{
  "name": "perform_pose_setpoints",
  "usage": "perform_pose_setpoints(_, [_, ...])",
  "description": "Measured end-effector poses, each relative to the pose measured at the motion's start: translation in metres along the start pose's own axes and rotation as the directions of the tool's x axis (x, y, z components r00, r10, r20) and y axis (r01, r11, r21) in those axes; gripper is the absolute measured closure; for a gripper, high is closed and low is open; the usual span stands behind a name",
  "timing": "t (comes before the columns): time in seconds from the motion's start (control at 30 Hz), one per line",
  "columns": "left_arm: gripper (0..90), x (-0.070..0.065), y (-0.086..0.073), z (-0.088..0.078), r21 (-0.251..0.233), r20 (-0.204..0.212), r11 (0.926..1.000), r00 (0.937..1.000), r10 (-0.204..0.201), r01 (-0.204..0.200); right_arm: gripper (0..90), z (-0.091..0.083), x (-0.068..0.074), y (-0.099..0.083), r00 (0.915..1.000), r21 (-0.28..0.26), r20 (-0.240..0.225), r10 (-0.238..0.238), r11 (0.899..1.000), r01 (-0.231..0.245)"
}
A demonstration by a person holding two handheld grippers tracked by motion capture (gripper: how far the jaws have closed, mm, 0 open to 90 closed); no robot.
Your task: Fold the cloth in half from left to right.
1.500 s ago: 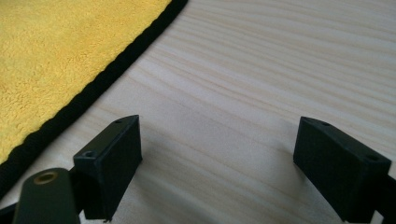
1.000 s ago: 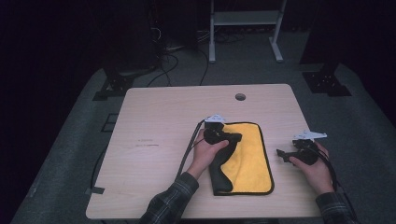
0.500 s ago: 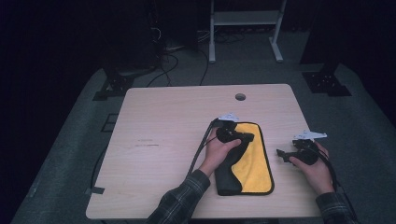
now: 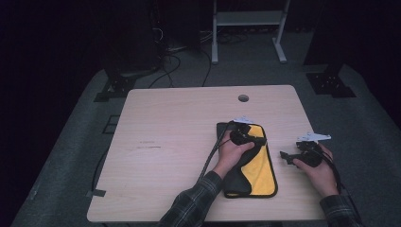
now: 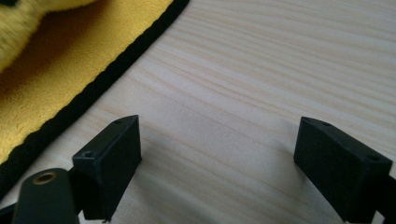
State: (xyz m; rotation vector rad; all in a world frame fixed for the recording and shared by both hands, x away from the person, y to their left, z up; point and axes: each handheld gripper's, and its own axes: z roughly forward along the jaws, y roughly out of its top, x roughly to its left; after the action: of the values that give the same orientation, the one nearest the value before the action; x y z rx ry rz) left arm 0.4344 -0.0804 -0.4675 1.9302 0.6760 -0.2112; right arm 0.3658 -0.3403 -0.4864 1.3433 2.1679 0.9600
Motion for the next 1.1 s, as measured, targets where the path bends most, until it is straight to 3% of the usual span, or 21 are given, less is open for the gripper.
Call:
perform_pose_setpoints(0.37, [85.0, 0.003, -0.006, 0.022, 0.073, -0.052, 0.9973, 0.9986, 0.003, 0.001, 13.4, 0.000, 0.000, 0.000, 1.0000, 0.000, -0.001, 0.000, 1.000, 0.000])
perform_pose_setpoints(0.5, [79.2, 0.001, -0.004, 0.022, 0.065, -0.049, 0.9978, 0.9987, 0.016, -0.013, 13.4, 0.000, 0.000, 0.000, 1.0000, 0.000, -0.001, 0.001, 1.000, -0.001])
perform_pose_setpoints(0.7, [66.1, -0.005, 0.001, -0.006, 0.036, -0.077, 0.9978, 0.9953, 0.058, -0.055, 13.3, 0.000, 0.000, 0.000, 1.0000, 0.000, -0.001, 0.002, 1.000, -0.002])
perform_pose_setpoints(0.87, [61.4, -0.005, -0.007, -0.038, 0.044, -0.140, 0.9968, 0.9875, 0.072, -0.066, 13.3, 0.000, 0.000, 0.000, 1.0000, 0.001, -0.001, 0.003, 1.000, -0.003])
perform_pose_setpoints(1.1, [56.0, 0.000, -0.030, -0.081, 0.047, -0.259, 0.9969, 0.9632, 0.072, -0.062, 13.3, 0.000, 0.001, 0.000, 1.0000, 0.001, 0.001, 0.005, 1.000, -0.005])
